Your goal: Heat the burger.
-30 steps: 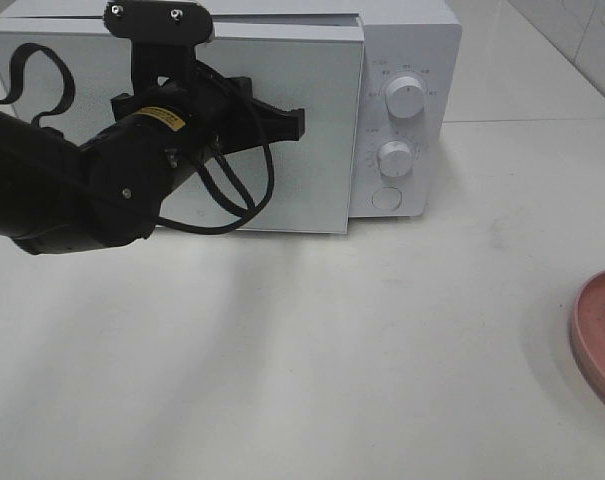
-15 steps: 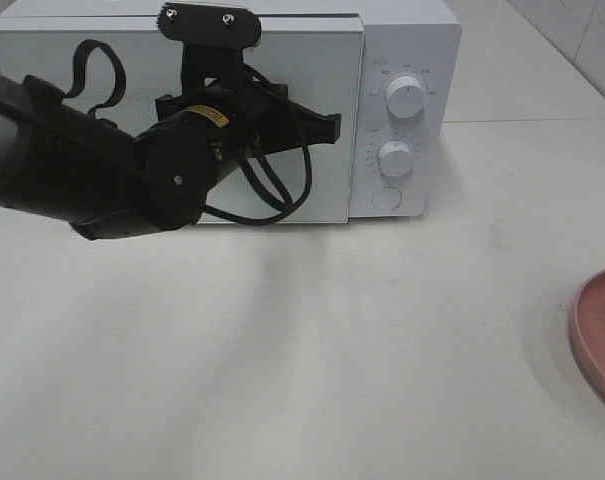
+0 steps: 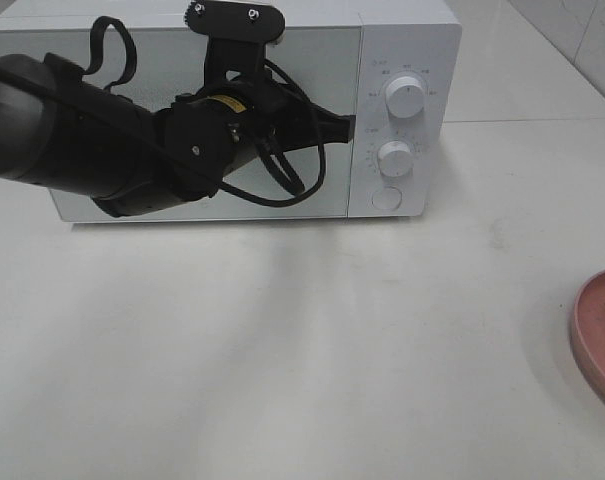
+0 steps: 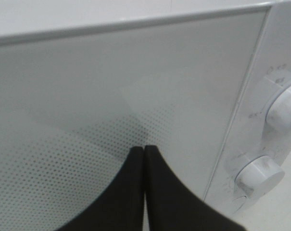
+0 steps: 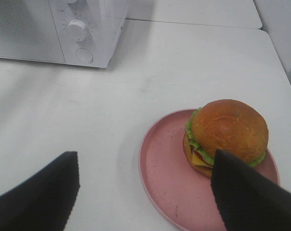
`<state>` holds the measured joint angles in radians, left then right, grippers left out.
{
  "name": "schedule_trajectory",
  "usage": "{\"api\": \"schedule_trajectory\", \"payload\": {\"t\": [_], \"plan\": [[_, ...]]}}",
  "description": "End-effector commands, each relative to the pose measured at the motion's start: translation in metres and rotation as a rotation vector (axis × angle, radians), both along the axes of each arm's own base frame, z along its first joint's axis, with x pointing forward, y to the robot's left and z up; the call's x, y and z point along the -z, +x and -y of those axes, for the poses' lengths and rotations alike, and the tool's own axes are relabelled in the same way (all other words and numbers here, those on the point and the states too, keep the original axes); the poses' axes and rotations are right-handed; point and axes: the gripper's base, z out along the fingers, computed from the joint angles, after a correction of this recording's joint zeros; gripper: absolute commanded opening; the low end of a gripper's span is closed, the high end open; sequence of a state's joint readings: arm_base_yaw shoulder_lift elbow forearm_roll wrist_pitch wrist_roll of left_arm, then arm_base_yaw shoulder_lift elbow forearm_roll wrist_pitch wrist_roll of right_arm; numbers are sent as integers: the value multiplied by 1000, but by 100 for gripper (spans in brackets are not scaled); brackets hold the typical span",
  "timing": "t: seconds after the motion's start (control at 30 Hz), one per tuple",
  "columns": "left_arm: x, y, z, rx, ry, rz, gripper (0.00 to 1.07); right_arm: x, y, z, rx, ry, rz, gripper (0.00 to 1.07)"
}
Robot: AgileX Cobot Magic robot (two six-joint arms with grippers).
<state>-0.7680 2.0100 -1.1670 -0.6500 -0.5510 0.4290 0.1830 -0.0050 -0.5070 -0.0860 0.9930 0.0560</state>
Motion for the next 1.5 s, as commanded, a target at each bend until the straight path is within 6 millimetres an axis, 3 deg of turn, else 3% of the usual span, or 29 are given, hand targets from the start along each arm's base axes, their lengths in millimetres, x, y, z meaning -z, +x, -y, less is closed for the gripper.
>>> {"api": "schedule_trajectory", "payload": {"t": [0.03,0.27,0.37,0.5,0.53,0.63,0.7,0.73,0.77,0.8,0.83,0.87,1.17,1.23,1.27,1.33,1.5], "plan": [[-12,0,-1,-30,-35,29,0,2,-4,1,4,-2,23,75],[-8,-40,2,33,-2,-8,0,2,-4,1,4,-2,23,75],[-8,-48,-2,27,-9,-39,0,2,-4,1,4,-2,23,75],[-9,-64,-10,83,-9,-216,3,2,-4,1,4,-2,23,75],[-9,-69,-12,129,8,-294,13,2,-4,1,4,-2,23,75],[-10,-73,-12,159,14,-336,20,2,-4,1,4,-2,23,75],[-9,-78,-17,216,27,-462,48,2,-4,1,4,-2,23,75],[-9,-78,-17,216,27,-462,48,2,-4,1,4,-2,23,75],[-8,-80,-23,244,34,-544,69,2,-4,1,4,-2,23,75],[-7,-80,-26,256,38,-592,81,2,-4,1,4,-2,23,75],[-7,-80,-26,256,38,-592,81,2,-4,1,4,-2,23,75],[-5,-79,-36,276,46,-682,101,2,-4,1,4,-2,23,75],[-12,-71,-85,301,29,-936,102,2,-4,1,4,-2,23,75],[-21,-71,-105,307,1,-1005,102,2,-4,1,4,-2,23,75],[-21,-71,-105,307,1,-1005,102,2,-4,1,4,-2,23,75],[-35,-73,-133,318,-33,-1092,102,2,-4,1,4,-2,23,75],[-49,-80,-162,335,-19,-1168,102,2,-4,1,4,-1,23,75]]}}
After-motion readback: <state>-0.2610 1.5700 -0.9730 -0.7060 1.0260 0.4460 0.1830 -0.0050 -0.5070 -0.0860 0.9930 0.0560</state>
